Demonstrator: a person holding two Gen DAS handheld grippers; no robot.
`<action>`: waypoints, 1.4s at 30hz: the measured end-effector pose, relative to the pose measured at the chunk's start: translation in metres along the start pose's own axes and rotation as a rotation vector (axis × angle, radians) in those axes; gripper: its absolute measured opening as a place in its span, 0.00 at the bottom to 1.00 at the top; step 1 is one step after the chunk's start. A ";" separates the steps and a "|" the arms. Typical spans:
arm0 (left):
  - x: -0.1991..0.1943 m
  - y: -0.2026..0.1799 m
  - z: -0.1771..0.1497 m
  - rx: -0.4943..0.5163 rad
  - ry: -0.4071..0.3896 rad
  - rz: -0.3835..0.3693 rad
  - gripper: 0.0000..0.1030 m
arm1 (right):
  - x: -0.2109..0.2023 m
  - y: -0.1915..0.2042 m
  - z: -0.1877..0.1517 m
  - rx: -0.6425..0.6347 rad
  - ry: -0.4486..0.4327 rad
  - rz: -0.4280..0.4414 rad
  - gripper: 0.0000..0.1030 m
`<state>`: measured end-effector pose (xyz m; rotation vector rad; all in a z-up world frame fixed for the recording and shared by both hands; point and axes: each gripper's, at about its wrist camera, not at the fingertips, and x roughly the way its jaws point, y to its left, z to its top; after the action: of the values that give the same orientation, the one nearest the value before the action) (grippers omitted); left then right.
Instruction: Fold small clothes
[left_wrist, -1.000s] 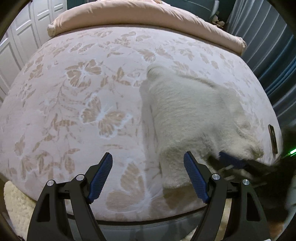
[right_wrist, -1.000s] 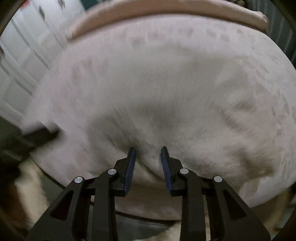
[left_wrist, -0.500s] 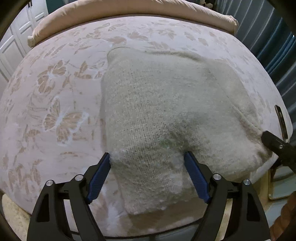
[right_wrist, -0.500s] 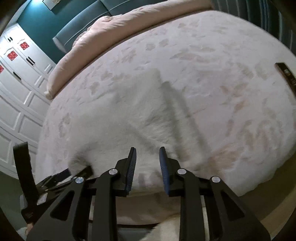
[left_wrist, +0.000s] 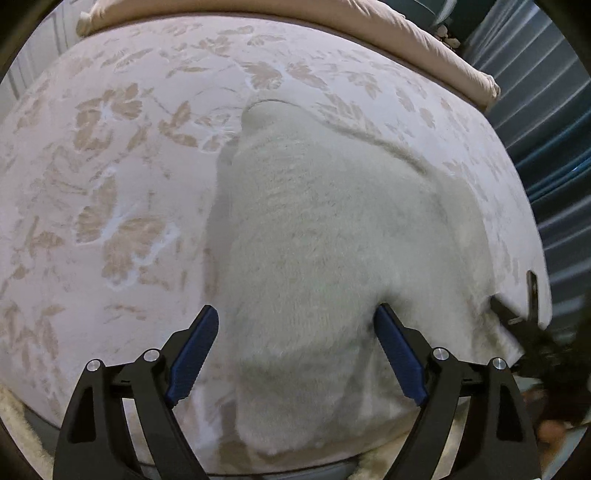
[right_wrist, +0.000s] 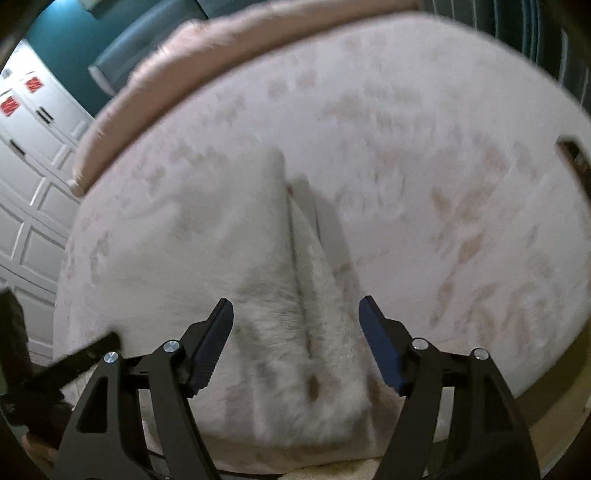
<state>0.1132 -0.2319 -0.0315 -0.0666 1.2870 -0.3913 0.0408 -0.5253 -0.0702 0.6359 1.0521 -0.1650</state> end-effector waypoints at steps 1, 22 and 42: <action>0.005 -0.002 0.003 0.000 0.010 -0.002 0.82 | 0.005 0.001 -0.007 0.007 0.018 0.011 0.66; 0.052 0.002 0.007 -0.026 0.042 -0.109 0.92 | 0.054 0.004 -0.004 0.074 0.038 0.172 0.70; -0.234 0.068 0.059 0.187 -0.369 -0.462 0.44 | -0.159 0.207 0.002 -0.183 -0.374 0.518 0.36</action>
<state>0.1327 -0.1037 0.1831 -0.2685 0.8575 -0.8522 0.0493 -0.3860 0.1504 0.6605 0.5120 0.2548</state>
